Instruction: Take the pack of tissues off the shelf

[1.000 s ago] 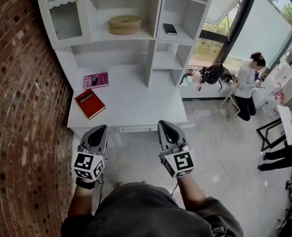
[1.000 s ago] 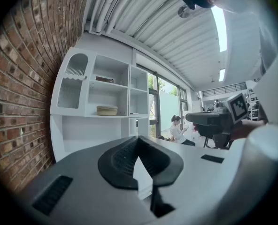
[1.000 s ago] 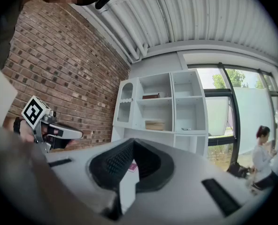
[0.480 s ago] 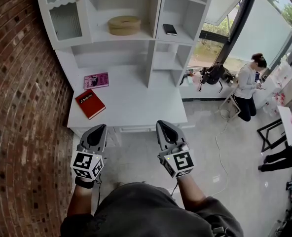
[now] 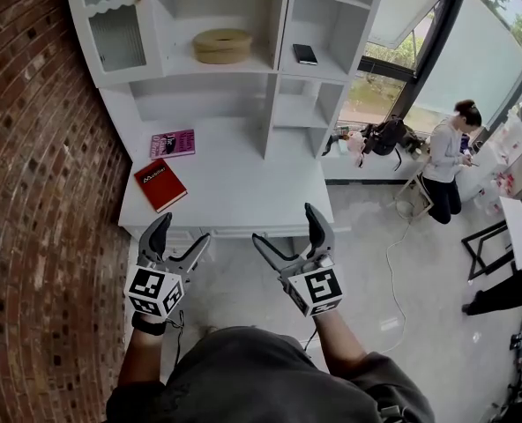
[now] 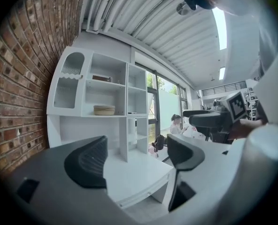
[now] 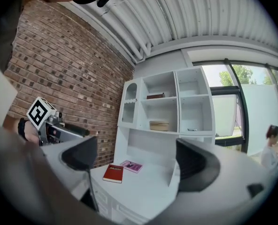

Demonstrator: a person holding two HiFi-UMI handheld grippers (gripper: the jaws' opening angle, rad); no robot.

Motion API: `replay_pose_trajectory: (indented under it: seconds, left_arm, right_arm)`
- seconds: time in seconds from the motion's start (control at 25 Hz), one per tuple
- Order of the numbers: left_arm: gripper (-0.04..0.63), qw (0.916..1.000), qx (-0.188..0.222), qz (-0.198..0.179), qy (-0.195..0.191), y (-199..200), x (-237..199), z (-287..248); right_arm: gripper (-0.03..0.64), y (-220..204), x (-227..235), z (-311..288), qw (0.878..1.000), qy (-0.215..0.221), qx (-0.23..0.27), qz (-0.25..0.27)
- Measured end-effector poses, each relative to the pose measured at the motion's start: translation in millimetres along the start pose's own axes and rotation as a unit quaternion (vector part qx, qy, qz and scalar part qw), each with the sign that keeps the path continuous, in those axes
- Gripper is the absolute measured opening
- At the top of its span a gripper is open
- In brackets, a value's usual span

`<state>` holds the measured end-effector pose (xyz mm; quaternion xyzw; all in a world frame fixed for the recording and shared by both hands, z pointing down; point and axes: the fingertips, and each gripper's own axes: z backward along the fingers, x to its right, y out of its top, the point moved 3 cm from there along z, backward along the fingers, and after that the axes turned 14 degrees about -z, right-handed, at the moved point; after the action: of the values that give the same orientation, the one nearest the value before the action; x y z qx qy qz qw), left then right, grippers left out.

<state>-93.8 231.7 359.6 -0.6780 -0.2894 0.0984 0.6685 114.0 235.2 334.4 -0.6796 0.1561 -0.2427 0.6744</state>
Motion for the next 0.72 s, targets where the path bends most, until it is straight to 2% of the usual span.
replay_pose_trajectory:
  seconds: [0.04, 0.12, 0.44, 0.72]
  left_arm:
    - [0.415, 1.0, 0.0, -0.001, 0.001, 1, 1, -2]
    - [0.451, 1.0, -0.002, -0.003, -0.002, 2, 4, -7]
    - [0.453, 0.9999, -0.014, -0.006, -0.001, 3, 17, -24]
    - [0.453, 0.9997, -0.025, -0.002, 0.006, -7, 1, -45]
  right_arm:
    - [0.533, 0, 2, 1, 1.0, -0.003, 0.003, 0.003]
    - [0.573, -1, 7, 2, 1.0, -0.003, 0.005, 0.004]
    - [0.574, -10, 23, 2, 1.0, 0.016, -0.003, -0.005]
    - [0.572, -15, 35, -26, 0.999, 0.028, -0.003, -0.017]
